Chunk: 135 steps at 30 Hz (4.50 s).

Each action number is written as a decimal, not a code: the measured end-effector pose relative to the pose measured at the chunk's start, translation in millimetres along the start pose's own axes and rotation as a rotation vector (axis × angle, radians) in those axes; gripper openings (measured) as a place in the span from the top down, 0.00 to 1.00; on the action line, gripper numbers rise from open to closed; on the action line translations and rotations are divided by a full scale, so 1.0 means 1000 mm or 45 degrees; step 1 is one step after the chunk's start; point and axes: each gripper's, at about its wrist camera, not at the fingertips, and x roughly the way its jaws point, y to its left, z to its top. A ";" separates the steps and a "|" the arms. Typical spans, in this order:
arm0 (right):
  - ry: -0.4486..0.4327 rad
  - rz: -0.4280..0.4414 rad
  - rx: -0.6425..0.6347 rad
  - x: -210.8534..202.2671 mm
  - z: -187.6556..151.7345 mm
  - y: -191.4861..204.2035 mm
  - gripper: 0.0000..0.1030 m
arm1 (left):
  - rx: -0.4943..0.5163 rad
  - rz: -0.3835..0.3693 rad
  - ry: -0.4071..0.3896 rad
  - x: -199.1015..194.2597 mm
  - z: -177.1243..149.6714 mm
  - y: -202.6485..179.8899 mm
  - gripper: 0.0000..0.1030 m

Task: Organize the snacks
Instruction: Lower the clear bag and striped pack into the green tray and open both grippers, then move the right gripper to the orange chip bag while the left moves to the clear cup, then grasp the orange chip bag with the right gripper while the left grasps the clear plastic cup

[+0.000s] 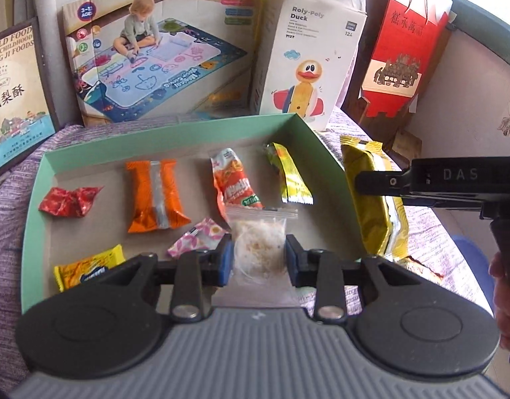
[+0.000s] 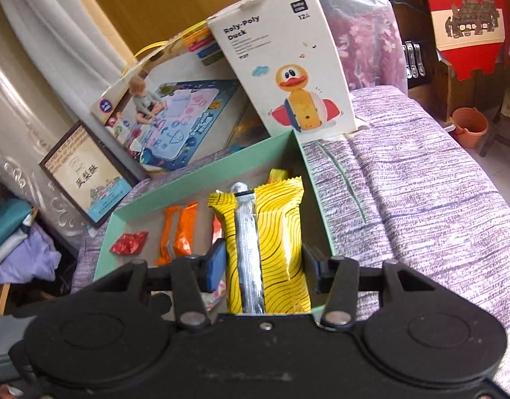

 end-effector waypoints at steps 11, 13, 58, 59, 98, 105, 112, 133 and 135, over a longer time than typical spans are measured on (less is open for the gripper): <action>0.092 -0.004 0.035 0.054 0.012 -0.009 0.26 | 0.002 -0.001 0.047 0.049 0.013 -0.011 0.25; 0.072 0.007 0.026 0.047 0.009 -0.008 0.14 | 0.016 0.046 0.012 0.047 0.008 -0.011 0.00; 0.134 -0.053 0.190 -0.085 -0.161 -0.068 0.00 | 0.279 -0.150 0.251 -0.049 -0.157 -0.095 0.53; 0.126 -0.057 0.198 -0.086 -0.161 -0.072 0.00 | 0.292 -0.162 0.267 -0.047 -0.160 -0.098 0.61; 0.082 -0.123 0.146 -0.048 -0.152 -0.081 0.59 | 0.436 -0.209 0.297 -0.010 -0.154 -0.107 0.80; 0.062 -0.104 0.165 -0.056 -0.151 -0.077 0.62 | 0.290 -0.183 0.254 -0.017 -0.139 -0.086 0.93; 0.057 -0.106 0.137 -0.062 -0.150 -0.068 0.62 | 0.294 -0.199 0.243 -0.027 -0.144 -0.082 0.85; 0.093 -0.043 0.151 -0.068 -0.159 -0.073 0.62 | 0.346 -0.217 0.238 -0.038 -0.166 -0.091 0.74; 0.090 -0.038 0.146 -0.069 -0.158 -0.072 0.62 | 0.352 -0.213 0.244 -0.037 -0.164 -0.089 0.74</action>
